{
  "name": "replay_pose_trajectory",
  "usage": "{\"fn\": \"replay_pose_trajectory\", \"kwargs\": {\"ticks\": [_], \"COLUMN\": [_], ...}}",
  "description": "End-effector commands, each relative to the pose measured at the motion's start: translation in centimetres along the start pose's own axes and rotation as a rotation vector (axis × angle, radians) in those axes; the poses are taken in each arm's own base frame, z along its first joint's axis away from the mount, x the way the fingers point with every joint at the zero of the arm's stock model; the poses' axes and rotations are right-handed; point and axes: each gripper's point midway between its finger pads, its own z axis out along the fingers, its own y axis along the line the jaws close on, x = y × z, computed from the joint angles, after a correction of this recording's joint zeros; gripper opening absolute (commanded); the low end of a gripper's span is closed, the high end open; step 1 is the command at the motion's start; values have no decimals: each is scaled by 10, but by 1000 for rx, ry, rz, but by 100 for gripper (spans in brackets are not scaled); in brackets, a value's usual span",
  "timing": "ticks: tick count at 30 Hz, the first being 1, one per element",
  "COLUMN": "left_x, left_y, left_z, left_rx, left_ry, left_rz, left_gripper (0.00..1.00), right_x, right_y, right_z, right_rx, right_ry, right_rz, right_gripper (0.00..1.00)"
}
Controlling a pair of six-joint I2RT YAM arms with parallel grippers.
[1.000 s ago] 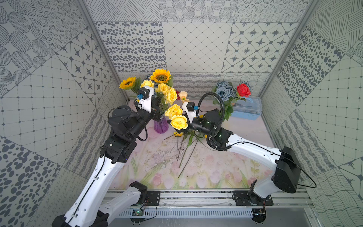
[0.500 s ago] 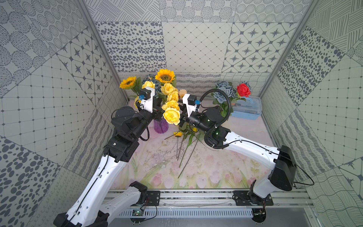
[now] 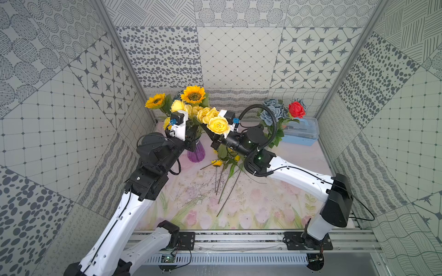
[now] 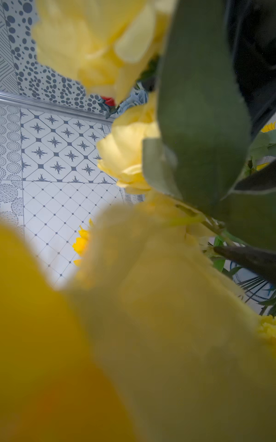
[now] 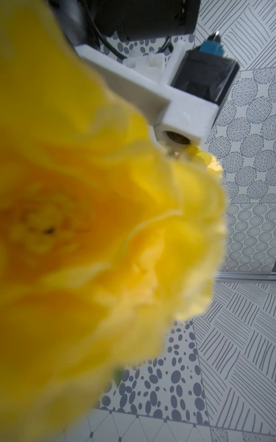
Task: Pick out yellow flowers from the vase
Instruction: Pick up the flower from the vase.
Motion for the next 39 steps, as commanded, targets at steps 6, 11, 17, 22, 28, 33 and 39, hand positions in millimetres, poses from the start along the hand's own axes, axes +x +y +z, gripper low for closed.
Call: {"fn": "replay_pose_trajectory", "kwargs": {"ticks": [6, 11, 17, 22, 28, 33, 39], "left_x": [11, 10, 16, 26, 36, 44, 47], "left_y": [22, 23, 30, 28, 20, 17, 14], "left_z": [-26, -42, -63, -69, -59, -48, -39], "left_rx": [-126, -131, -171, -161, -119, -105, -87], "left_ry": [46, 52, 82, 124, 169, 189, 194], "left_rz": [21, -1, -20, -23, -30, -42, -46], "left_gripper": [85, 97, 98, 98, 98, 98, 98], "right_x": [-27, -49, -79, -100, -130, -161, -194], "right_y": [16, 21, 30, 31, 39, 45, 53], "right_z": [9, 11, 12, 5, -22, -48, -77], "right_rx": [-89, -114, -159, -155, -156, -149, -150], "right_ry": [-81, -124, -176, -163, -134, -150, -166], "right_rz": [-46, -75, -95, -74, -53, -59, -75], "right_gripper": [0, 0, 0, 0, 0, 0, 0]}}
